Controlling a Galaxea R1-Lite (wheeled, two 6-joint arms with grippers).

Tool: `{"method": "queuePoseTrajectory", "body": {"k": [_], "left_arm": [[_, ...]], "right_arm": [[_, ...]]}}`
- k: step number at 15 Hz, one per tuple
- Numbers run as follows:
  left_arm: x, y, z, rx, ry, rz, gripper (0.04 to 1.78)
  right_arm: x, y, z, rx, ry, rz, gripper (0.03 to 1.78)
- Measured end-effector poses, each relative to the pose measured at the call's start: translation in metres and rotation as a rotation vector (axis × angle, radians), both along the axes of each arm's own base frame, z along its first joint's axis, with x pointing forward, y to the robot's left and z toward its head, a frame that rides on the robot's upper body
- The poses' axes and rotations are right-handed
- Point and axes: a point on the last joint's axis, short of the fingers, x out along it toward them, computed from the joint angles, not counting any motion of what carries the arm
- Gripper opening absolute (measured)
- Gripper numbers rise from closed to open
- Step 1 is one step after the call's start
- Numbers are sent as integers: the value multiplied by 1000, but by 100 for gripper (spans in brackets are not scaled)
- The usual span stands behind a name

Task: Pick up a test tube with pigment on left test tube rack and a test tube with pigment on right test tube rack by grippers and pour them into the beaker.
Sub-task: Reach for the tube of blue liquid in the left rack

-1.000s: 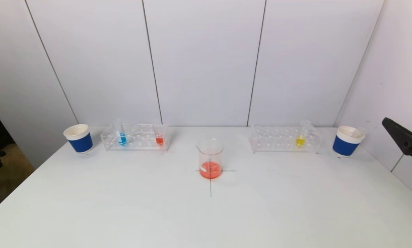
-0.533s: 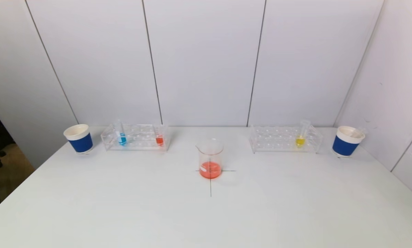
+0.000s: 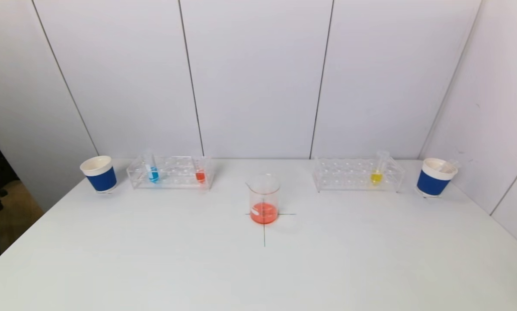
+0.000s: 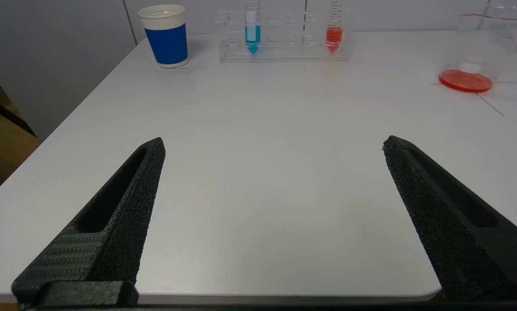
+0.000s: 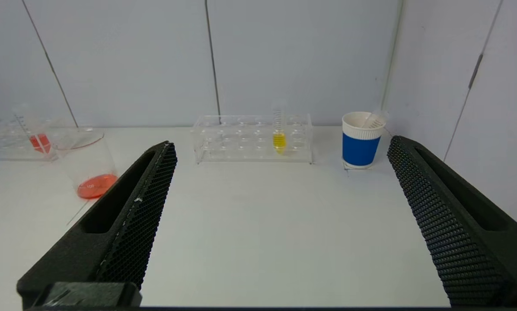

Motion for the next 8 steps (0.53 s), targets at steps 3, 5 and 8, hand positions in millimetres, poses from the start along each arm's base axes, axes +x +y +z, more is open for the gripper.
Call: {"method": "queuePoseTrajectory", "body": {"k": [3,5,8], "left_arm": [[0,0,0,0,0,0,176],[0,0,0,0,0,0,176],[0,0,0,0,0,0,176]], "right_arm": [[-19,0,-14,-33,-1,24,177],[-27,1,-24,-50,-5,28,177],[-36,1,-36,-74,-9,23,177]]}}
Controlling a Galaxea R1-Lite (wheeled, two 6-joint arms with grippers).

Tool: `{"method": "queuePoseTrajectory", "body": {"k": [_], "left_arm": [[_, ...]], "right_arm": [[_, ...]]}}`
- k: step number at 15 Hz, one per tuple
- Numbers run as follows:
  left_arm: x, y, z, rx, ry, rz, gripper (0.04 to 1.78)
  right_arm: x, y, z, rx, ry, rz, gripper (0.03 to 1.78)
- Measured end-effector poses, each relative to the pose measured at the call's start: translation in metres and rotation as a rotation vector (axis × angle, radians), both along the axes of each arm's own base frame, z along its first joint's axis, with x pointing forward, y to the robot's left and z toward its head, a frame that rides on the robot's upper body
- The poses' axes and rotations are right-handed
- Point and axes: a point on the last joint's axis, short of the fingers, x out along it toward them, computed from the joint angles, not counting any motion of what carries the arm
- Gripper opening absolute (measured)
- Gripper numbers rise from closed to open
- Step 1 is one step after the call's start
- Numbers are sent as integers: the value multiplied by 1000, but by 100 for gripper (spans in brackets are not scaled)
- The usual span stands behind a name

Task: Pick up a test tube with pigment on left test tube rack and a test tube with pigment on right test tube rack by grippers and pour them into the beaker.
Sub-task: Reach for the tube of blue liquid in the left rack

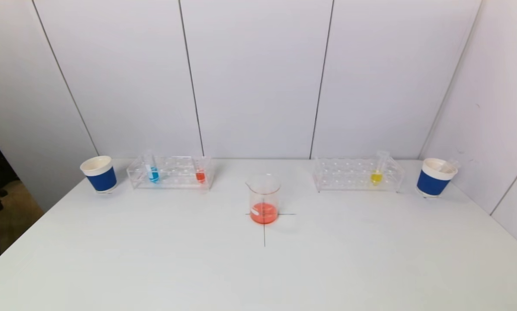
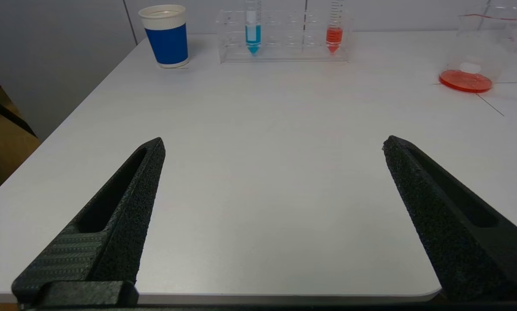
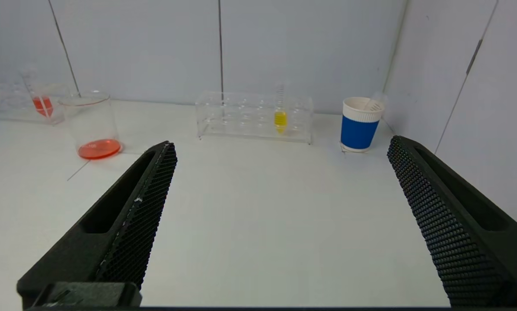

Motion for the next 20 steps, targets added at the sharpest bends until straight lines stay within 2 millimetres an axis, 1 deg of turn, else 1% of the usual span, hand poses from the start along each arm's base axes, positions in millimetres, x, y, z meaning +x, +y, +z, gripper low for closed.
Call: {"method": "queuePoseTrajectory", "body": {"k": [2,7,10,20], "left_arm": [[0,0,0,0,0,1,176],[0,0,0,0,0,0,176],[0,0,0,0,0,0,176],[0,0,0,1,0,1,176]], "right_arm": [[-1,0,-9,-17,1,-7,177],[7,0,-35,-55,42,-32,177],[9,-1,-48,-59,124,-48,177],[9,-1,-48,-35,130,-50,177]]}}
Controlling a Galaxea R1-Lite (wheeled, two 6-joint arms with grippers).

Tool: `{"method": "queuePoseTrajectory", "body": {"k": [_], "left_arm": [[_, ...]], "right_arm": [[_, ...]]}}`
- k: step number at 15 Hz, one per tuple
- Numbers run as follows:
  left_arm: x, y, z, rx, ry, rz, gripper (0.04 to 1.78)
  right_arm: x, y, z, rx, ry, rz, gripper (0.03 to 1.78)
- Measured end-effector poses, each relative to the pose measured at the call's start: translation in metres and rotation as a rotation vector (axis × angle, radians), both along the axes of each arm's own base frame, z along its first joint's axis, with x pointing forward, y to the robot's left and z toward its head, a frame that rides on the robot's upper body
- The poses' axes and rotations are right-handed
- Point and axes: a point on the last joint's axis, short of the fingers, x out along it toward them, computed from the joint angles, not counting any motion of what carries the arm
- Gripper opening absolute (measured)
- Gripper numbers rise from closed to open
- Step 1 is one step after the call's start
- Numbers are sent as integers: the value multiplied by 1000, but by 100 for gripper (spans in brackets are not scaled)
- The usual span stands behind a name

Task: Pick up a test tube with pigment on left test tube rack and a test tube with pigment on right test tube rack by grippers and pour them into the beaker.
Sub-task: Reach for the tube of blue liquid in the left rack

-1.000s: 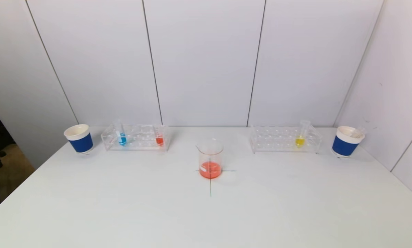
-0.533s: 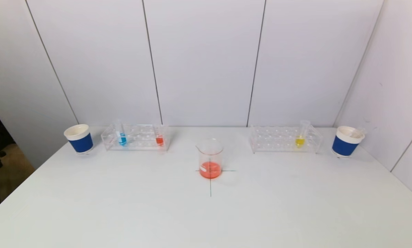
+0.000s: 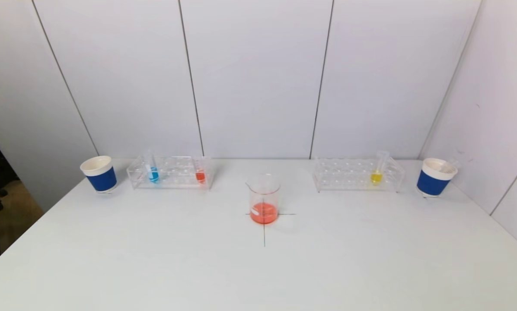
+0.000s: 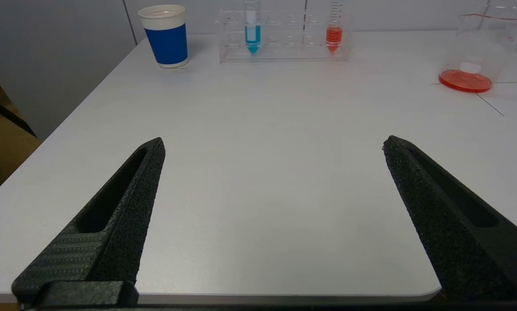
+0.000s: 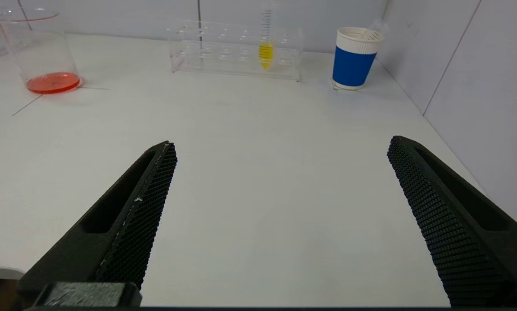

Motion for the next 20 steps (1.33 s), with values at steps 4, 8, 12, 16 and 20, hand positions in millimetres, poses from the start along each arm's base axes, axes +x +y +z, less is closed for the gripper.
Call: {"method": "queuePoseTrajectory", "body": {"k": [4,8,12,16,20], "left_arm": [[0,0,0,-1,0,-1,176],[0,0,0,13,0,1,176],[0,0,0,43,3,-2,176],[-5,0,12,64,-28,-5,176],[-20,0,57,70,-69,-8,176]], "right_arm": [[0,0,0,1,0,0,177],[0,0,0,1,0,0,177],[0,0,0,1,0,0,177],[0,0,0,1,0,0,177],[0,0,0,1,0,0,177]]}}
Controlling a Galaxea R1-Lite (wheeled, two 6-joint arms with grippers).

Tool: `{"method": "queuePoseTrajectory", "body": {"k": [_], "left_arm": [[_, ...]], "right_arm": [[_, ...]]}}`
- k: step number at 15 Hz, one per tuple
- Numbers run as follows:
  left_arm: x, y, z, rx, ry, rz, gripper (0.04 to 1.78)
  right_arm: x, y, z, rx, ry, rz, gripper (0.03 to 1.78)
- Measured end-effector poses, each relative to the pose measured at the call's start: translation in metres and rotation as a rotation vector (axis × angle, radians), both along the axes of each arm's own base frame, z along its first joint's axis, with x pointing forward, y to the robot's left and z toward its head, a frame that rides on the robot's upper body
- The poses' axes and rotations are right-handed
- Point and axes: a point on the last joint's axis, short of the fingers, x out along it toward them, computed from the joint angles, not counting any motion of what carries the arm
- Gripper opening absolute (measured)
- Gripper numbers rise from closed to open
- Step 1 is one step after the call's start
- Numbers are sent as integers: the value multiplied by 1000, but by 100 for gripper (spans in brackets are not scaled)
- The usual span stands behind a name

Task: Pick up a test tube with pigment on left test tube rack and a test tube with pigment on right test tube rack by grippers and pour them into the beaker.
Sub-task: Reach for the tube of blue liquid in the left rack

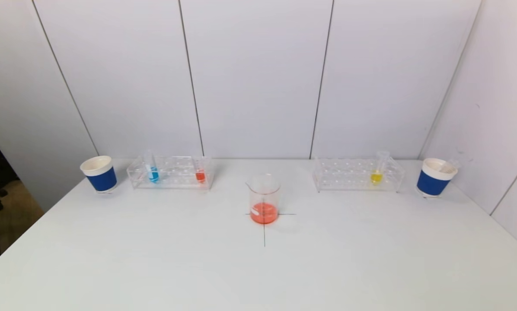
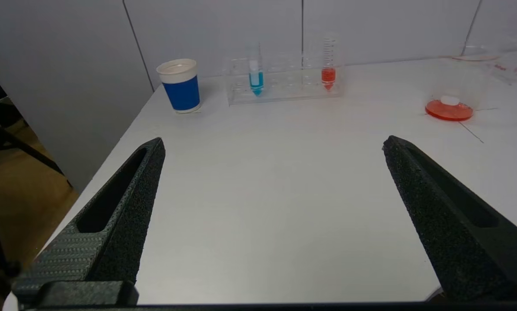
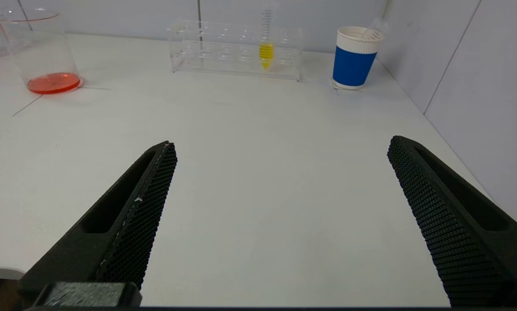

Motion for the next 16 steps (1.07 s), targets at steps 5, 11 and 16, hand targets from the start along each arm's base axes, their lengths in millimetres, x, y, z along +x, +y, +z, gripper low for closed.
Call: {"method": "queuePoseTrajectory", "body": {"k": [5,11,16], "left_arm": [[9,1,81,-1,-34,-12,176],[99,-1,157,-9,-32,-26,176],[200,-3,172,-13,-8,-17,176]], "right_arm": [[0,0,0,0,0,0,177],[0,0,0,0,0,0,177],[0,0,0,0,0,0,177]]}}
